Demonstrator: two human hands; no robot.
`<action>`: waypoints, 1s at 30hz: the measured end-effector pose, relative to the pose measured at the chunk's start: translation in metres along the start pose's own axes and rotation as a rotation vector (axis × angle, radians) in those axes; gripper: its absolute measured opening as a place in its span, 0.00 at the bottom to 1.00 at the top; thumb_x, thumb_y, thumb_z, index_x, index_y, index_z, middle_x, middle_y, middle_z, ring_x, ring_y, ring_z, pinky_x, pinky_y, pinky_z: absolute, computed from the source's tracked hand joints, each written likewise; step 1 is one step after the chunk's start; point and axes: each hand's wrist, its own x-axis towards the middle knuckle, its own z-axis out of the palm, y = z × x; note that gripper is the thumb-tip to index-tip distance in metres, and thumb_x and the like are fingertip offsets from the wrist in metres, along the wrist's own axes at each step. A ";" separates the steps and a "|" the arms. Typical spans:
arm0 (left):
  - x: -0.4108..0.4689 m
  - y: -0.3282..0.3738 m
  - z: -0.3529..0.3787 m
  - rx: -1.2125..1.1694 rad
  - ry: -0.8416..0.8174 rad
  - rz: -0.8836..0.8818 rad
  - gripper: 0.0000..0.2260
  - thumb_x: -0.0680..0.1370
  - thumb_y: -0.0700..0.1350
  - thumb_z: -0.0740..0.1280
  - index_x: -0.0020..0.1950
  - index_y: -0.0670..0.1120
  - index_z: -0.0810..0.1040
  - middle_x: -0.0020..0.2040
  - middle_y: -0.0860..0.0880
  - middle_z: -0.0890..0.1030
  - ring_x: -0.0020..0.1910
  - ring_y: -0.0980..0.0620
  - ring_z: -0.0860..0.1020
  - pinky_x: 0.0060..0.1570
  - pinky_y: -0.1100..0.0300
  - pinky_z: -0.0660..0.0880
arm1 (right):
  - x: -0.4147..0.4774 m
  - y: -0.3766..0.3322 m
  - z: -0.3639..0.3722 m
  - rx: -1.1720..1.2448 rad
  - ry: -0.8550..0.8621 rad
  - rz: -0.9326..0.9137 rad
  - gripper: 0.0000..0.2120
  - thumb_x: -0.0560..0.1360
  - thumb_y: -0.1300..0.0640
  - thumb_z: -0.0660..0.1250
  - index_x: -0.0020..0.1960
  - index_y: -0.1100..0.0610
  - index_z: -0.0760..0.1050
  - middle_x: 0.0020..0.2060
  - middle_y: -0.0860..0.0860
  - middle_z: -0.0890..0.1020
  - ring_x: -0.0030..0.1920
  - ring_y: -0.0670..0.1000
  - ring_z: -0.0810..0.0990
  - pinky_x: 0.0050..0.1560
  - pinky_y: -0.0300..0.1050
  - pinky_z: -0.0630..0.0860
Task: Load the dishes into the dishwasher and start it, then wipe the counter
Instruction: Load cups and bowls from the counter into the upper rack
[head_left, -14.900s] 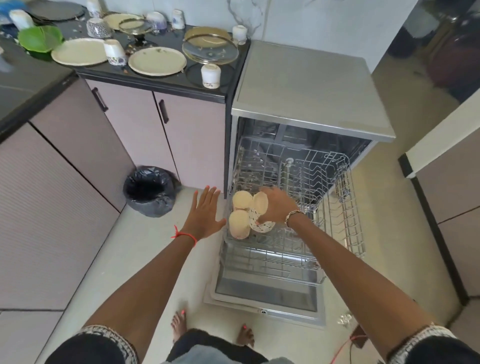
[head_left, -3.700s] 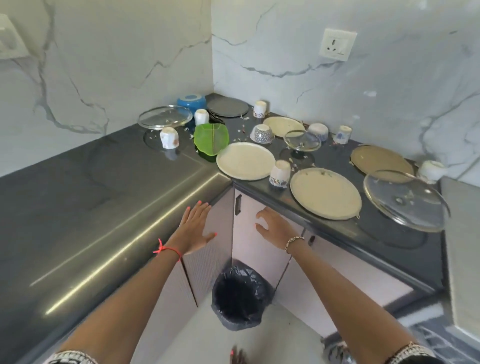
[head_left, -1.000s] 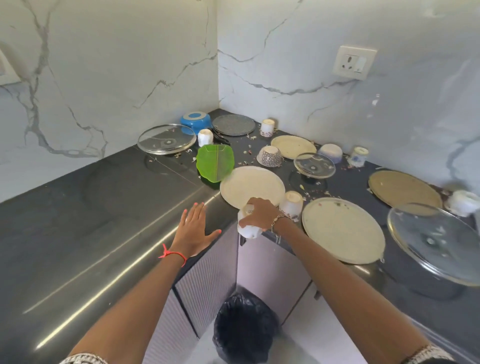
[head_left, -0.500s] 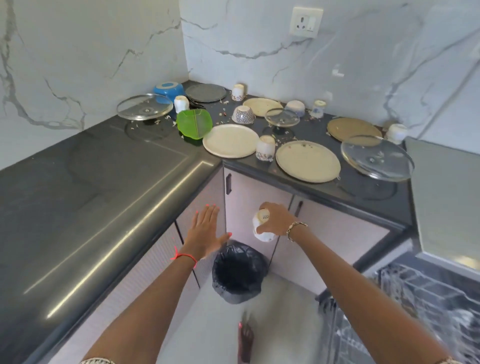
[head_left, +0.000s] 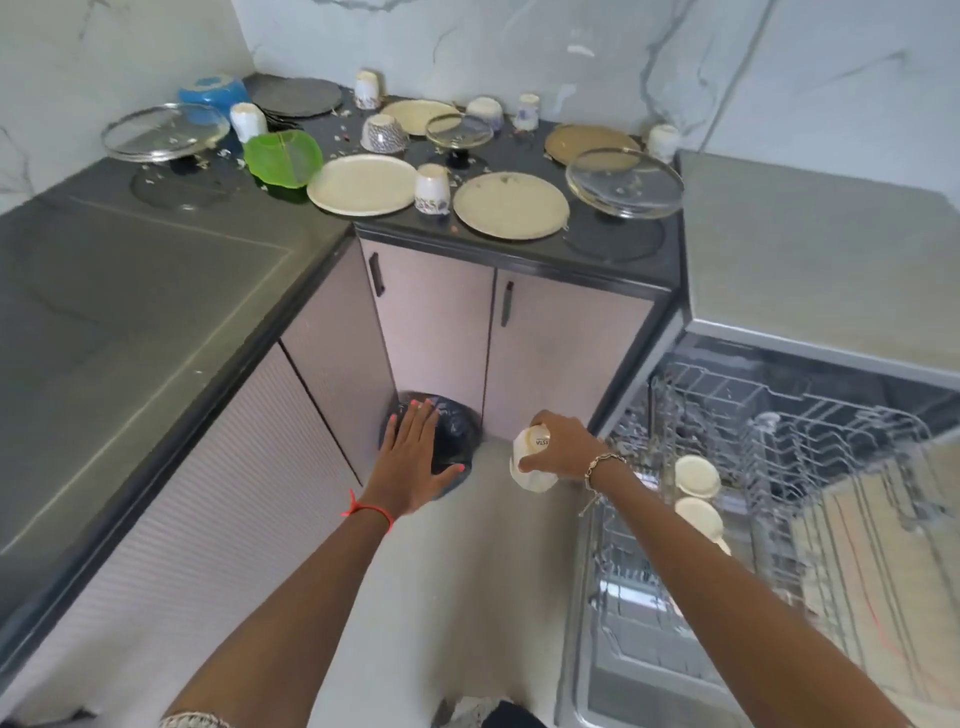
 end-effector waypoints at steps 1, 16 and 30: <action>-0.004 0.010 0.007 -0.013 0.001 0.015 0.46 0.66 0.70 0.42 0.77 0.42 0.51 0.78 0.46 0.50 0.75 0.51 0.40 0.70 0.56 0.33 | -0.009 0.012 0.001 0.011 0.001 0.019 0.28 0.67 0.51 0.73 0.63 0.55 0.67 0.59 0.57 0.72 0.52 0.55 0.73 0.50 0.44 0.73; 0.009 0.199 0.086 0.034 -0.117 0.137 0.46 0.68 0.70 0.41 0.77 0.41 0.46 0.78 0.45 0.44 0.76 0.48 0.39 0.71 0.51 0.33 | -0.083 0.195 -0.054 0.104 0.078 0.073 0.32 0.66 0.54 0.75 0.67 0.55 0.68 0.62 0.57 0.70 0.62 0.57 0.71 0.61 0.46 0.67; 0.027 0.338 0.165 -0.038 -0.222 0.112 0.43 0.70 0.68 0.42 0.77 0.41 0.47 0.77 0.44 0.45 0.75 0.49 0.40 0.72 0.50 0.38 | -0.094 0.380 -0.096 0.084 0.089 0.142 0.34 0.66 0.59 0.74 0.69 0.55 0.67 0.66 0.59 0.64 0.63 0.59 0.70 0.59 0.45 0.69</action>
